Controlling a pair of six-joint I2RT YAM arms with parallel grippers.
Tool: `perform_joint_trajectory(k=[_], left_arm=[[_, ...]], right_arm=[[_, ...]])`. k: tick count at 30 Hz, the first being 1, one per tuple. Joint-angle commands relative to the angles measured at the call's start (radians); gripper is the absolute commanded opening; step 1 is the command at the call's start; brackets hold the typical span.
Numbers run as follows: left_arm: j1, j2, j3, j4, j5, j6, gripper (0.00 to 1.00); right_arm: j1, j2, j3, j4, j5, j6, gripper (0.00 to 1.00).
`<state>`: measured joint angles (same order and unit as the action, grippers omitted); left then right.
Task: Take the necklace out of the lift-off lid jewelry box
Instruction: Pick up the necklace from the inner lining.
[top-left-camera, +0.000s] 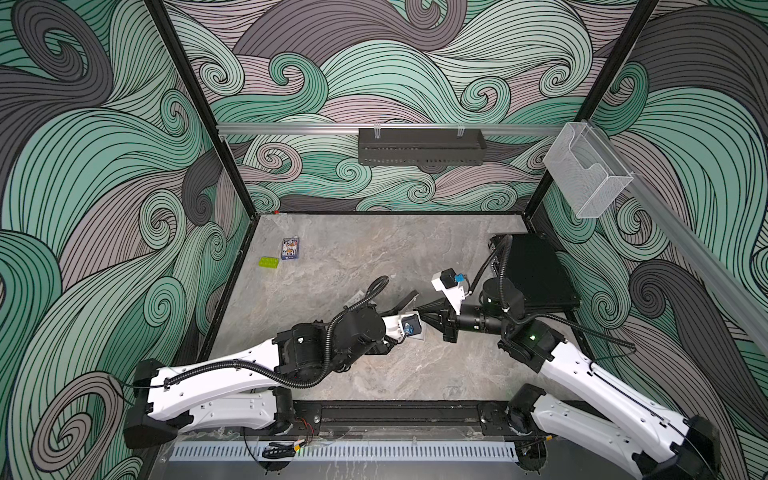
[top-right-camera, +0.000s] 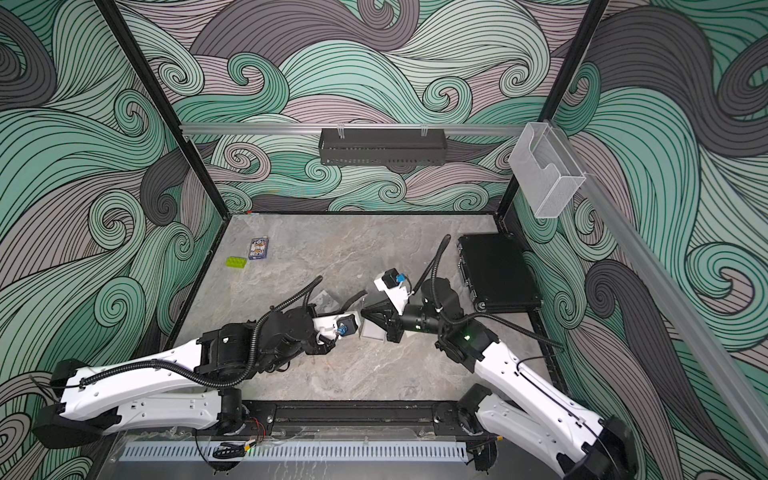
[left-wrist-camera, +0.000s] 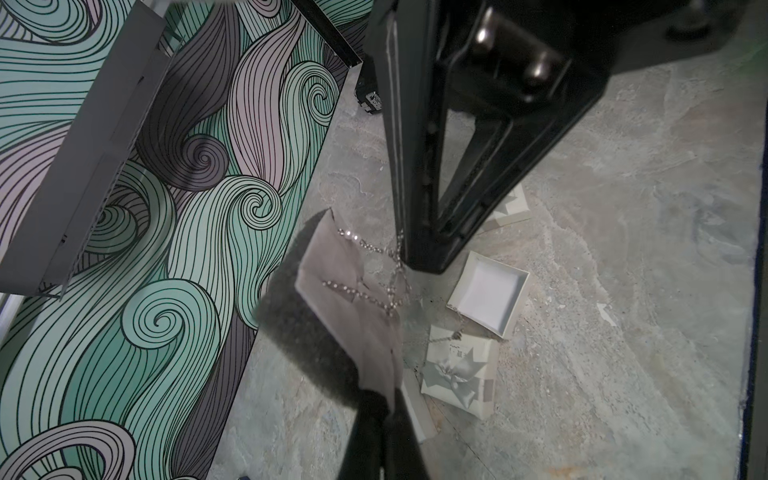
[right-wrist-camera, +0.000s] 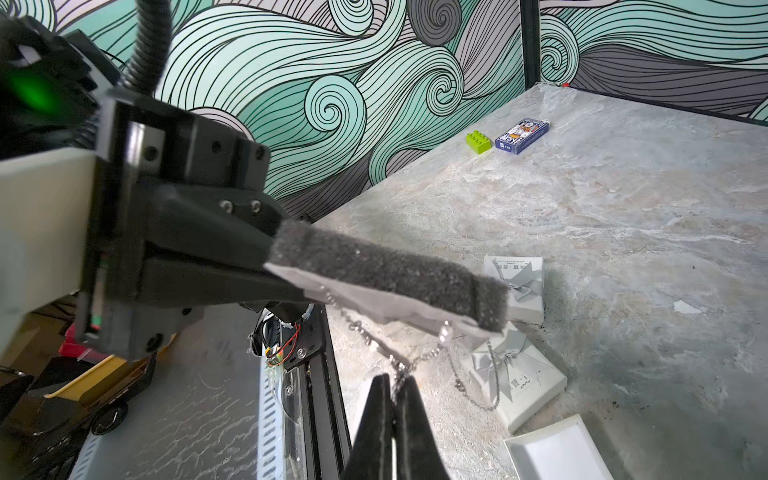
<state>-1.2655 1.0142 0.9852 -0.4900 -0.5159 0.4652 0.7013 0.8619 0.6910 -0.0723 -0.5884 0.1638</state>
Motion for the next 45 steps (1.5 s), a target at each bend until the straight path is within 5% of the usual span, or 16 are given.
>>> perform_joint_trajectory(k=[1,8,18,30,45], left_arm=[[-0.008,-0.022,-0.007,0.009,-0.012,-0.069,0.00],[-0.008,-0.052,-0.079,-0.004,0.140,-0.169,0.00],[-0.025,-0.013,-0.150,0.049,0.331,-0.303,0.00],[-0.074,-0.031,-0.227,0.117,0.321,-0.428,0.00],[-0.078,-0.118,-0.210,0.080,0.116,-0.586,0.00]], right_arm=[[0.004,-0.042,0.015,-0.085,0.040,-0.012,0.00],[0.004,-0.095,0.119,-0.182,0.101,-0.045,0.00],[-0.008,0.045,0.298,-0.232,0.228,-0.083,0.00],[-0.083,0.240,0.448,-0.231,0.266,-0.049,0.00],[-0.180,0.637,0.564,-0.243,0.296,-0.084,0.00]])
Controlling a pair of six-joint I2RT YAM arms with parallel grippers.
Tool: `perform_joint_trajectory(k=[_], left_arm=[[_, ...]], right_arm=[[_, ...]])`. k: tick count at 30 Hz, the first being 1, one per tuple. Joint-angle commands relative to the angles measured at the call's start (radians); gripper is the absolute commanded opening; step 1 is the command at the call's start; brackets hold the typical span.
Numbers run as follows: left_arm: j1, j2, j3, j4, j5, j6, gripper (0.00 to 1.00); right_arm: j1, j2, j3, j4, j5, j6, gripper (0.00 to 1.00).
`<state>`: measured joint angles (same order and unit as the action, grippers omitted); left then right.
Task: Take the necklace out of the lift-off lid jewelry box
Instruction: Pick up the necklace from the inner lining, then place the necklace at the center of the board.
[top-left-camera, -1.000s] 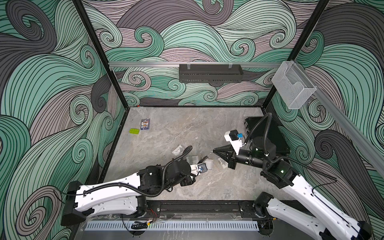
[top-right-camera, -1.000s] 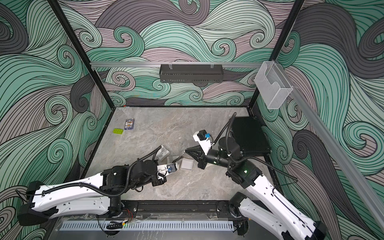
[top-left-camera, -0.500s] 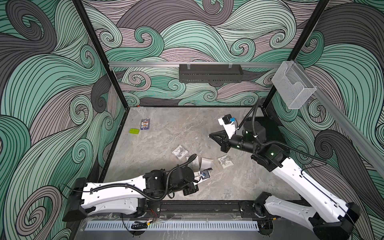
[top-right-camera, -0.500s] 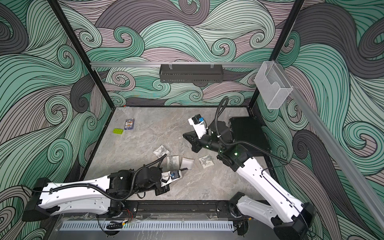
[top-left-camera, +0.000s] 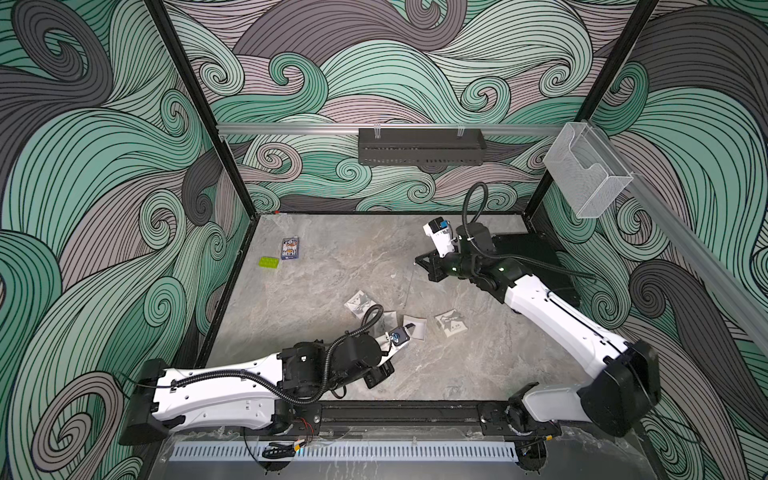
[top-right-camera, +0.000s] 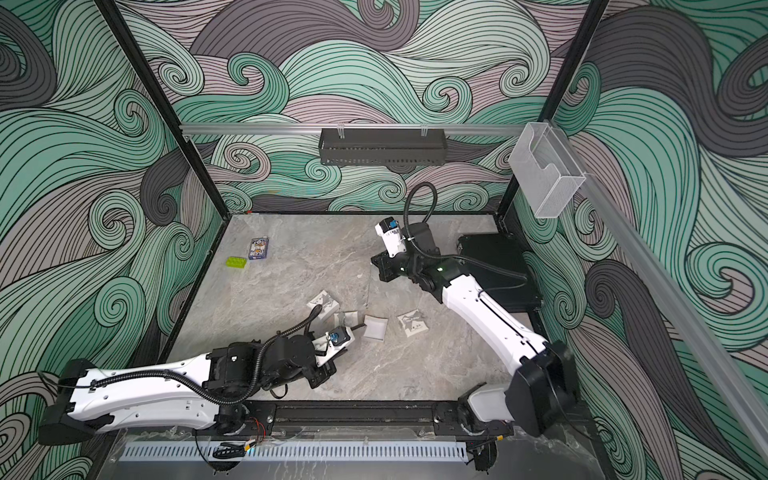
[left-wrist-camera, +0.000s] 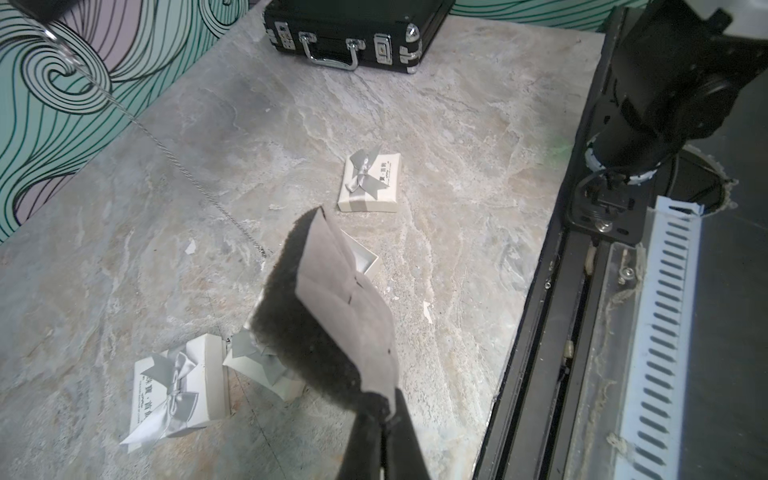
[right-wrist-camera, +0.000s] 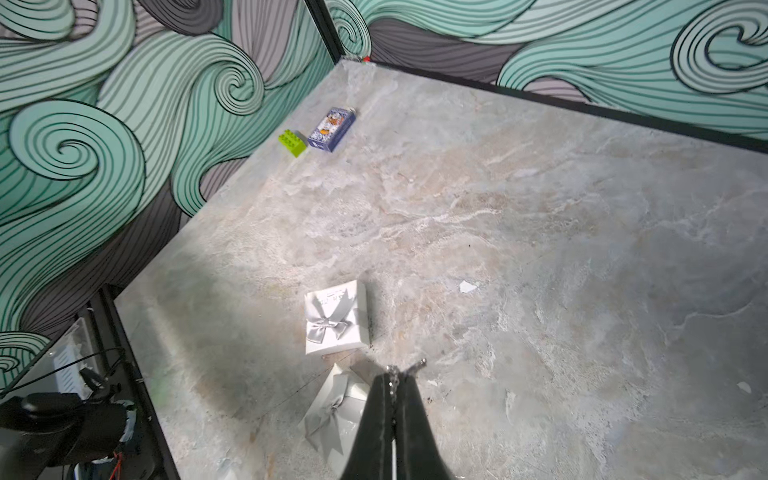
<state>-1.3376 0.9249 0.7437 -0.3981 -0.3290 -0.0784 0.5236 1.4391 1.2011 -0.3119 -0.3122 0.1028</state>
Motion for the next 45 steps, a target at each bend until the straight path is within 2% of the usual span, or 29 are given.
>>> perform_joint_trajectory(k=[1,7,15,18,25,29,45], left_arm=[[-0.006,-0.037,0.032,-0.013,-0.084,-0.046,0.00],[-0.006,-0.086,0.000,0.023,-0.140,-0.067,0.00],[-0.006,-0.100,-0.014,0.018,-0.154,-0.075,0.00],[-0.006,-0.109,-0.014,0.009,-0.163,-0.076,0.00],[-0.006,-0.130,-0.032,0.013,-0.185,-0.066,0.00],[-0.005,-0.139,-0.038,0.016,-0.185,-0.065,0.00],[-0.006,-0.152,-0.038,0.029,-0.148,-0.083,0.00]], right_arm=[[-0.002,0.092,0.075,-0.008,0.020,-0.024,0.00],[-0.002,0.314,0.191,0.010,0.025,-0.008,0.00],[-0.002,0.616,0.566,-0.128,-0.005,-0.018,0.00],[-0.002,0.682,0.683,-0.166,-0.009,-0.018,0.00],[-0.033,0.729,0.848,-0.221,-0.025,-0.024,0.00],[-0.089,0.709,0.819,-0.221,-0.042,0.011,0.00],[-0.381,0.656,0.448,-0.242,-0.036,0.080,0.00]])
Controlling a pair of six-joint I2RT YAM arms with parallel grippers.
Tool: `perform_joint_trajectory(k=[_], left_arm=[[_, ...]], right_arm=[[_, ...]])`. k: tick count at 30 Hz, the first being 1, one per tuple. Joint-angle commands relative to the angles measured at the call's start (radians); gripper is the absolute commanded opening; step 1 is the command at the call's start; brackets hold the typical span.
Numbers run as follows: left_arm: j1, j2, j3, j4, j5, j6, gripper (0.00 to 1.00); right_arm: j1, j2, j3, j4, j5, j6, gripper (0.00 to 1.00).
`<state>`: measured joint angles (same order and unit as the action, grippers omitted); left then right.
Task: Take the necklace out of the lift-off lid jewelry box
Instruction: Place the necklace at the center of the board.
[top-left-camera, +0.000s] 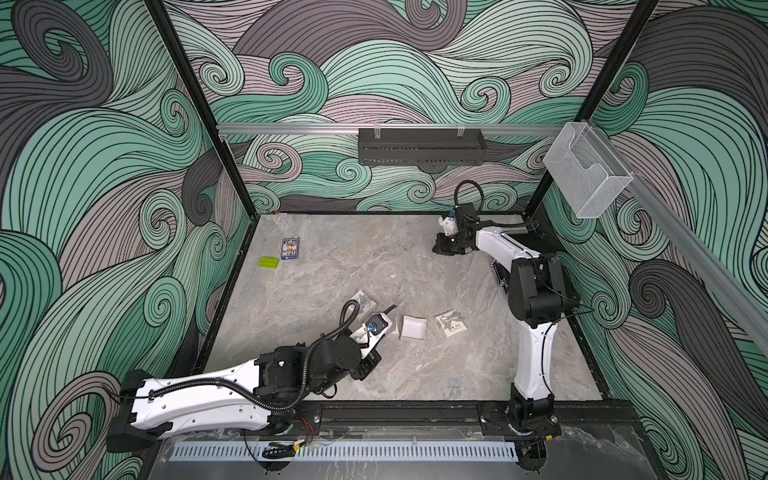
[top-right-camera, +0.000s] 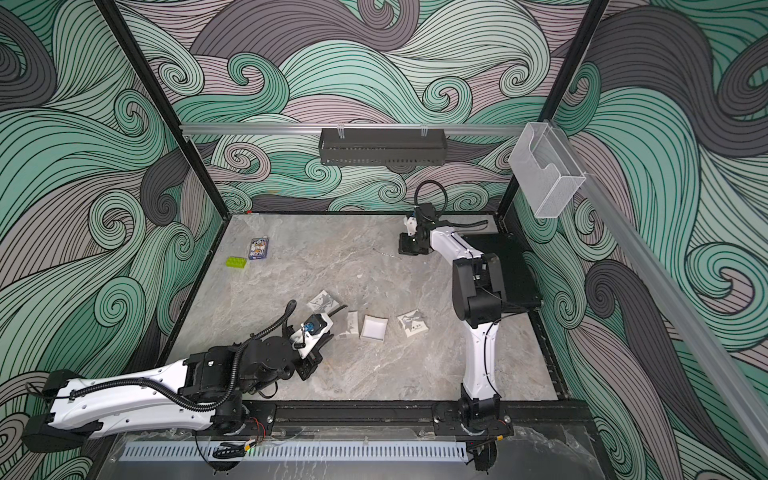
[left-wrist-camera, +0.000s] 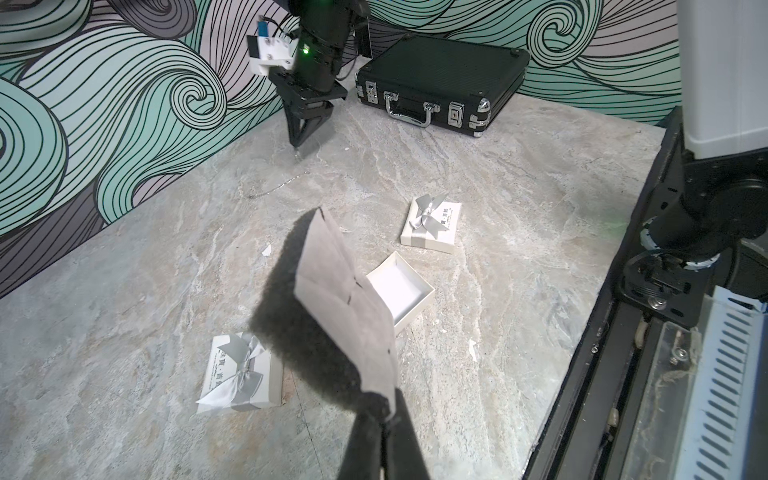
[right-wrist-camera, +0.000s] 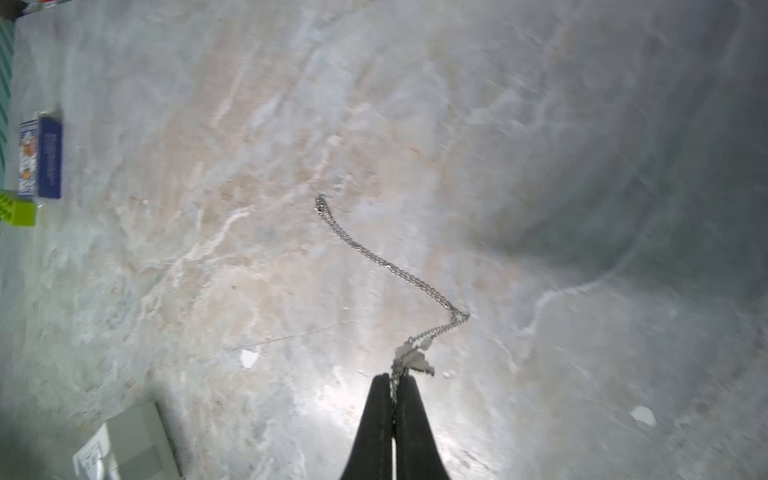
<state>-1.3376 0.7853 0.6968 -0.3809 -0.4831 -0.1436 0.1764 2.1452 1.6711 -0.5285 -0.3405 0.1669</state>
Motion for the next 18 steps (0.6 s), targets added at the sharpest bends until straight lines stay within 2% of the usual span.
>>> perform_joint_trajectory(k=[1,5,10,13,18], left_arm=[[-0.005,-0.013,0.009,0.014,0.007,-0.017,0.00],[-0.006,-0.012,0.010,0.025,0.013,-0.017,0.00],[-0.006,-0.004,0.013,0.029,0.018,-0.020,0.00],[-0.006,0.003,0.013,0.034,0.023,-0.023,0.00],[-0.006,0.016,0.012,0.051,0.020,-0.025,0.00]], right_arm=[[-0.052,-0.053,-0.037,-0.034,-0.002,0.014,0.00],[-0.097,-0.072,-0.086,-0.063,0.050,-0.001,0.00],[-0.104,-0.082,-0.121,-0.114,0.175,-0.029,0.00],[-0.104,-0.090,-0.144,-0.114,0.200,-0.026,0.03],[-0.101,-0.118,-0.154,-0.144,0.231,-0.022,0.27]])
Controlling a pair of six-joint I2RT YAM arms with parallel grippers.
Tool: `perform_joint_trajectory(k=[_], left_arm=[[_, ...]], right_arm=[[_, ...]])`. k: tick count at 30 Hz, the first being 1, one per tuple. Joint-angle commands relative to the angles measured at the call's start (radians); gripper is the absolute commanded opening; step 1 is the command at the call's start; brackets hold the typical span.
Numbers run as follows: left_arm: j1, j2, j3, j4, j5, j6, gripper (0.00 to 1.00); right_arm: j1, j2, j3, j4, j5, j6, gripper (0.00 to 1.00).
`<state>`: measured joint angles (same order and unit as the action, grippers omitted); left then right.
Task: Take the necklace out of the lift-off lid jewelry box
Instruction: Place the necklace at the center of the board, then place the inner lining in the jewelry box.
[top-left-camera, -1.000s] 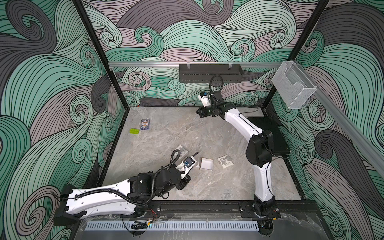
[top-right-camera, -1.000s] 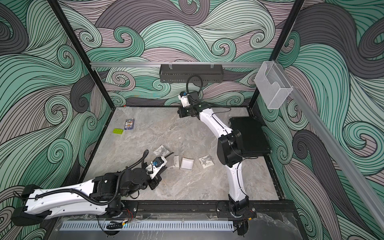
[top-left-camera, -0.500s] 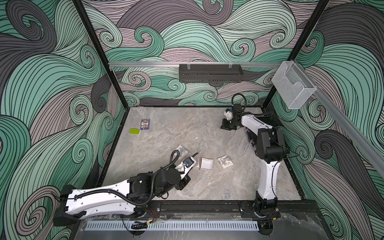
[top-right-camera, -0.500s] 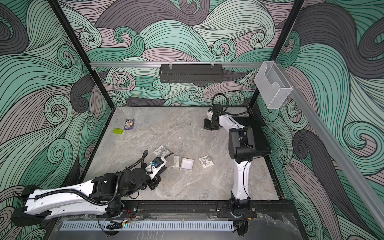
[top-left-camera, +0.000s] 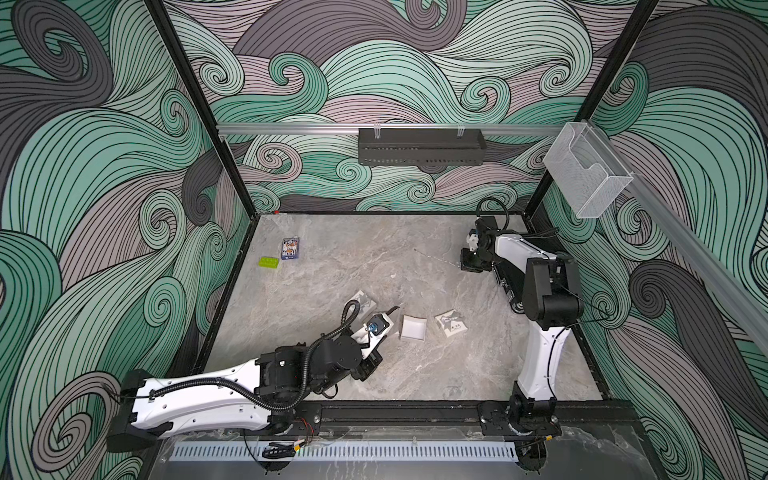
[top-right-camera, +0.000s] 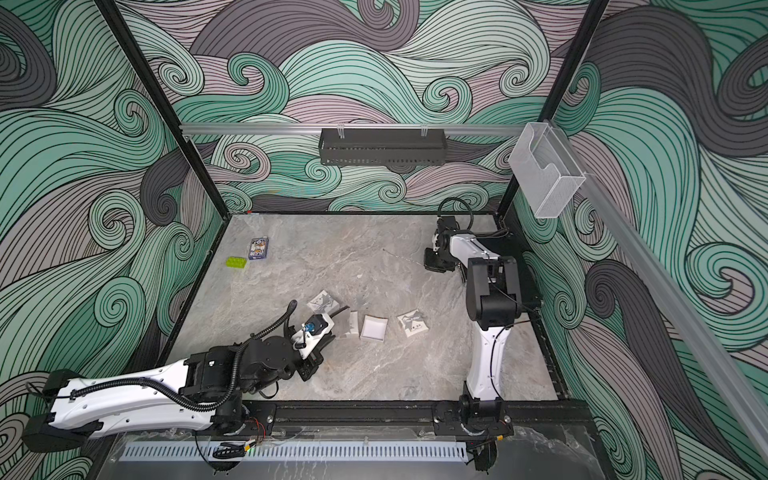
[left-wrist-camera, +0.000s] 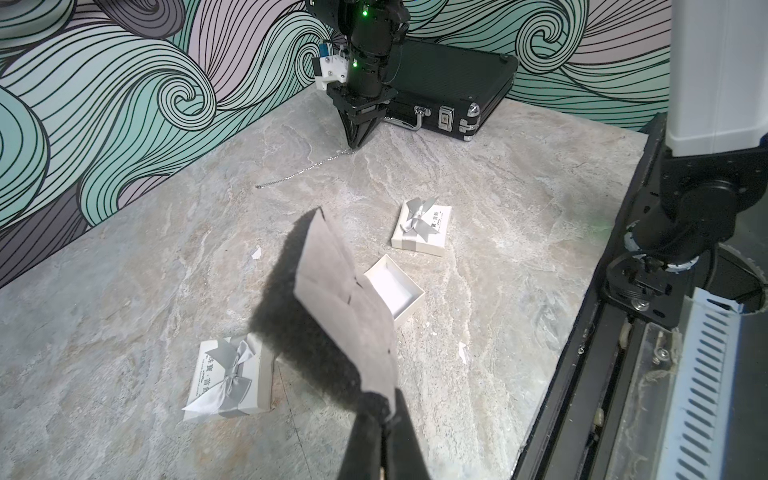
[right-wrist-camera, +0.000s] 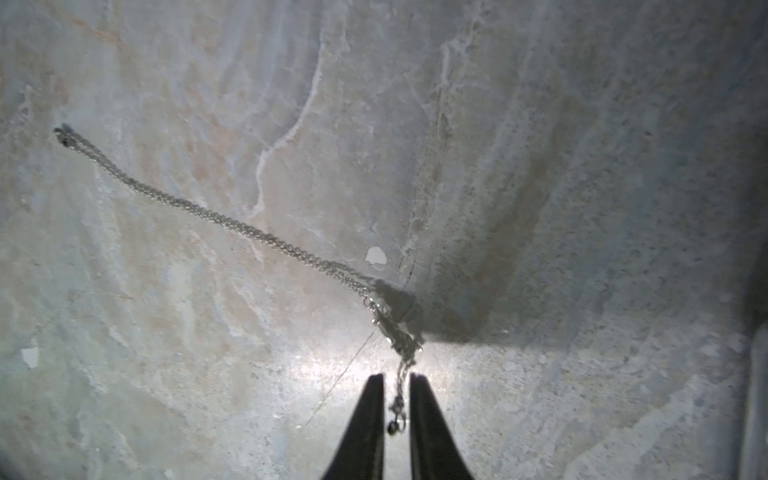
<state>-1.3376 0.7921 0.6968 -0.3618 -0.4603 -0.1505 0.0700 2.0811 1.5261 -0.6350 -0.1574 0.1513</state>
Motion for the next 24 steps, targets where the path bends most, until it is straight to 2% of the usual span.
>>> perform_joint_trajectory(k=[1,4,6,9,11,15,17,19,24], left_arm=[[-0.006,0.012,0.010,0.039,-0.014,-0.024,0.00],[-0.006,0.015,0.013,0.060,-0.065,-0.057,0.00],[-0.004,0.009,0.013,0.084,-0.078,-0.045,0.00],[0.010,-0.015,0.017,0.124,-0.072,-0.010,0.00],[0.046,-0.034,0.036,0.120,-0.016,-0.004,0.00],[0.198,-0.078,0.052,0.124,0.240,-0.037,0.00],[0.305,-0.103,0.046,0.146,0.433,-0.061,0.00],[0.384,-0.123,0.047,0.161,0.575,-0.075,0.00],[0.491,-0.101,0.059,0.215,0.850,-0.095,0.00]], right_arm=[[0.007,-0.070,-0.016,-0.042,0.058,-0.008,0.31],[0.023,-0.142,-0.045,-0.060,0.086,-0.012,0.40],[0.039,-0.208,-0.078,-0.063,0.055,-0.012,0.46],[0.076,-0.339,-0.173,-0.022,-0.107,0.003,0.56],[0.106,-0.445,-0.263,0.046,-0.273,0.029,0.63],[0.175,-0.662,-0.431,0.212,-0.519,0.116,0.71],[0.204,-0.758,-0.493,0.268,-0.595,0.149,0.71],[0.226,-0.852,-0.552,0.341,-0.658,0.192,0.71],[0.297,-1.010,-0.657,0.551,-0.814,0.322,0.69]])
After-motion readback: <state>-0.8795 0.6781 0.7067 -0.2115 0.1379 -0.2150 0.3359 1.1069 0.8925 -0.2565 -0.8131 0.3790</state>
